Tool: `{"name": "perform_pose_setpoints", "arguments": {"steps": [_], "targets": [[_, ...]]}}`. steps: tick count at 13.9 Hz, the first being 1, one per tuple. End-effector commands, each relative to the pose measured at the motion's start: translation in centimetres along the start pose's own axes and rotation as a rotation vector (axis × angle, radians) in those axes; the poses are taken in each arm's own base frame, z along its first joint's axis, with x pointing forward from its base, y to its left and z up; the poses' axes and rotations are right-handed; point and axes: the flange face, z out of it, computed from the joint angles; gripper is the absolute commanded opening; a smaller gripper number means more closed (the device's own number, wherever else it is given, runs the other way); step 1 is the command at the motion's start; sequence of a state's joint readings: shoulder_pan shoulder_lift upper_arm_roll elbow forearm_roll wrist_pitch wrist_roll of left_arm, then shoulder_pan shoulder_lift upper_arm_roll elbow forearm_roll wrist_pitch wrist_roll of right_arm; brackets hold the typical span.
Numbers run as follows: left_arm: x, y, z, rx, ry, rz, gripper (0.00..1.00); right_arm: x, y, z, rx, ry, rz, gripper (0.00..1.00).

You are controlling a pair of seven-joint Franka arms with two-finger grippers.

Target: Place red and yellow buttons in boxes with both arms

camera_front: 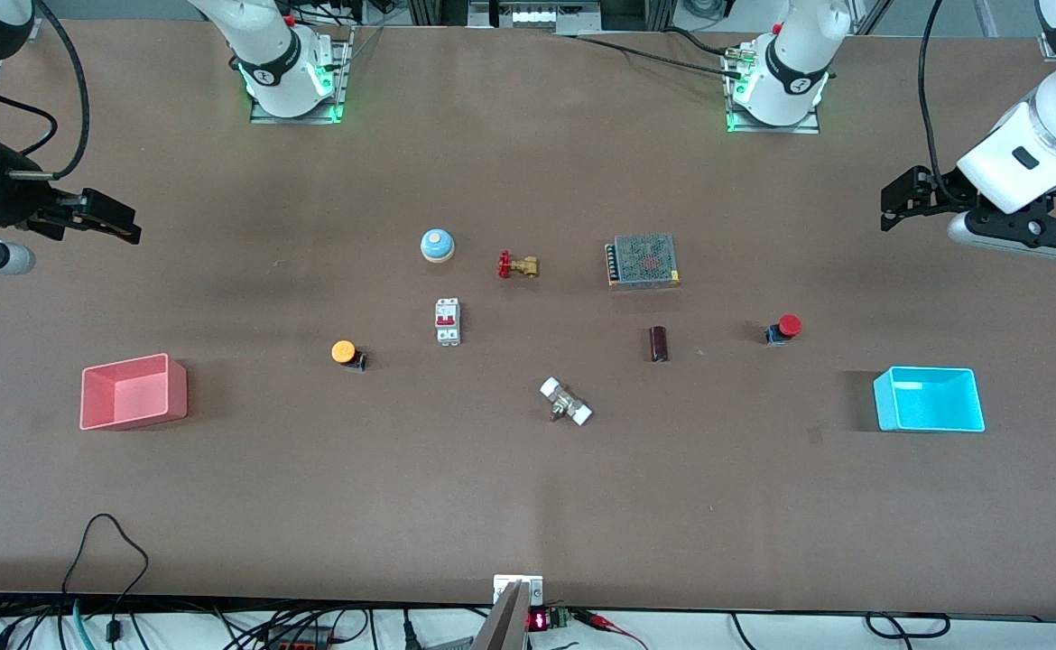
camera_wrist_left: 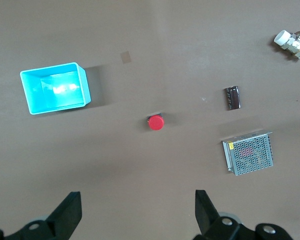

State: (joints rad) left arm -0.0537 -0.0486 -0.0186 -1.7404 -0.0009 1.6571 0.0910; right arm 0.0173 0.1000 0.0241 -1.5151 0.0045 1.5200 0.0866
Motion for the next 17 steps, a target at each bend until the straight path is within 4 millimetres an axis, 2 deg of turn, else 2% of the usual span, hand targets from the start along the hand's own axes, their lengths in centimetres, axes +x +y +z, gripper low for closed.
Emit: {"name": "perform_pose_setpoints", "arguments": {"steps": [1, 5, 9, 12, 16, 17], "targets": [[0.1, 0.1, -0.7, 0.016, -0.007, -0.001, 1.0, 0.0, -0.1, -0.2, 0.018, 0.001, 0.02, 1.0], [0.2, 0.2, -0.6, 0.016, -0.005, 0.002, 1.0, 0.0, -0.2, -0.1, 0.018, 0.001, 0.017, 1.0], [0.3, 0.2, -0.5, 0.016, -0.007, 0.002, 1.0, -0.3, -1.4, 0.8, 0.016, -0.031, -0.024, 1.0], [0.2, 0.3, -0.6, 0.016, -0.01, 0.003, 1.0, -0.5, -5.3, 2.5, 0.014, -0.034, -0.072, 1.0], [0.2, 0.2, -0.6, 0.016, -0.008, 0.003, 1.0, 0.4, -9.9, 7.5, 0.029, 0.04, -0.002, 1.0], [0.2, 0.2, -0.6, 0.016, -0.008, 0.003, 1.0, 0.6, -10.6, 8.9, 0.033, 0.055, -0.001, 1.0]]}}
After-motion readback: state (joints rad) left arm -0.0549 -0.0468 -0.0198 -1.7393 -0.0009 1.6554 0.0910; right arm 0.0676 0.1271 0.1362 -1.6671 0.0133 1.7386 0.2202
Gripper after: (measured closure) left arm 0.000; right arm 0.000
